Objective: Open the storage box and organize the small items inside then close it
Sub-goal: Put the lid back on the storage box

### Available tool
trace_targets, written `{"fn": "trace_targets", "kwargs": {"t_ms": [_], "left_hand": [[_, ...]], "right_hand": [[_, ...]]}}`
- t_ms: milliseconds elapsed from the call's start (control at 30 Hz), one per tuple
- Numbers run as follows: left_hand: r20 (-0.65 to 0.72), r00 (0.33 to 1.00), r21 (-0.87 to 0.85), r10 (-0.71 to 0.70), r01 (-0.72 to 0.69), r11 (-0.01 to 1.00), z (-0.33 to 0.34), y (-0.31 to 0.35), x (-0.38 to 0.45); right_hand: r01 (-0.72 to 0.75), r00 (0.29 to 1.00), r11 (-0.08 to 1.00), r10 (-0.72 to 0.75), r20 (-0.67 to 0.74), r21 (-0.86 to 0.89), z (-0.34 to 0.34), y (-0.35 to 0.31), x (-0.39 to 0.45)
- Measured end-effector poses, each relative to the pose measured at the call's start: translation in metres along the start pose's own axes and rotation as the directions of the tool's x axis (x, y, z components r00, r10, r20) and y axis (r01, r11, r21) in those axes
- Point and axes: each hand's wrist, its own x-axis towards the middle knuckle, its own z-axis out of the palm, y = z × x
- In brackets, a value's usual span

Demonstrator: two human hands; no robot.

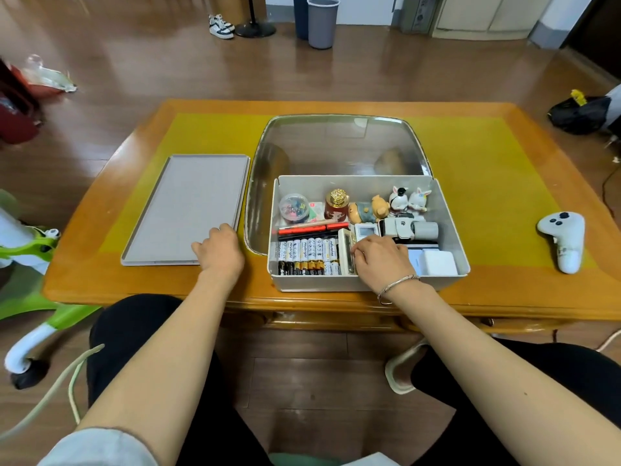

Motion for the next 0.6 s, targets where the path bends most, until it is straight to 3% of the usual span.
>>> {"fn": "trace_targets", "kwargs": {"t_ms": [67, 233, 433, 600], "left_hand": [[-0.025, 1.000, 0.033, -0.011, 0.012, 0.999, -0.003, -0.001, -0.001], [-0.277, 0.960, 0.084, 0.034, -0.011, 0.996, -0.016, -0.005, 0.005], [-0.459, 0.888, -0.123, 0.031, -0.098, 0.988, -0.062, 0.003, 0.029], [-0.526, 0.850, -0.344, 0.021, -0.235, 0.909, -0.096, 0.024, 0.037]], "right_hand": [[0.002, 1.000, 1.000, -0.002, -0.009, 0.007, -0.001, -0.001, 0.000], [0.034, 0.998, 0.999, -0.034, -0.052, -0.003, -0.005, -0.005, 0.000], [0.038, 0.987, 0.999, -0.034, -0.154, 0.020, -0.021, -0.001, 0.006], [0.040, 0.970, 0.996, -0.019, -0.243, 0.080, -0.047, 0.000, 0.016]]}}
